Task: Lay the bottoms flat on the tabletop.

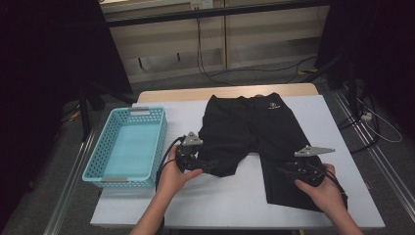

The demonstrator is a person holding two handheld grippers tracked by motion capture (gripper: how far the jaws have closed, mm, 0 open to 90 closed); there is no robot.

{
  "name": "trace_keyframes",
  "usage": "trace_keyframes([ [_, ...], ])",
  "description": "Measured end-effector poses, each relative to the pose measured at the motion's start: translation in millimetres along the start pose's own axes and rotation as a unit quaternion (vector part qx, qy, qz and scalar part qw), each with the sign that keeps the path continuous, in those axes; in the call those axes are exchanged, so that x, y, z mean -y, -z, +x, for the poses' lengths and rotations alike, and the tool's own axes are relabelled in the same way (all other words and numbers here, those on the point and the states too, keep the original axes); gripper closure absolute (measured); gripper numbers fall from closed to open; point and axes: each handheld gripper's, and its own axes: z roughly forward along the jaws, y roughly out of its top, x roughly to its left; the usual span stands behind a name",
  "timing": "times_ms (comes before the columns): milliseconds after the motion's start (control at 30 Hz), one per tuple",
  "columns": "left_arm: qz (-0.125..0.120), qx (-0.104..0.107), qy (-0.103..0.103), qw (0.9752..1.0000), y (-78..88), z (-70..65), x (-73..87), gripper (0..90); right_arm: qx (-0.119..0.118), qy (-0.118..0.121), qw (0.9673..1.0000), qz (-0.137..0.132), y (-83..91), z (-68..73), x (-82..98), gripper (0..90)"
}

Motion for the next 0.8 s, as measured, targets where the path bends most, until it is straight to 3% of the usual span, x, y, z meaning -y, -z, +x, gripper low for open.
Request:
trace_keyframes([
  [333, 0.0, 0.002, -0.001, 1.0, -0.2, -4.0, 0.5, 13.9, -0.019, 0.017, 0.9997, 0.001, -5.5, 16.4, -0.5, 71.0],
  [567, -0.002, 0.003, -0.001, 1.0, 0.9, -4.3, -0.3, 13.7, -0.038, 0.043, 0.9983, 0.006, -7.0, 34.8, 1.0, 67.1],
  [700, -0.003, 0.002, 0.001, 1.0, 1.1, -3.5, -0.2, 13.7, -0.036, 0.064, 0.9972, 0.015, -12.5, 44.0, 1.9, 62.9],
  [800, -0.005, 0.0, 0.002, 1.0, 2.1, -2.4, -0.5, 13.7, -0.031, 0.071, 0.9969, 0.012, -14.7, 45.9, 4.3, 65.1],
])
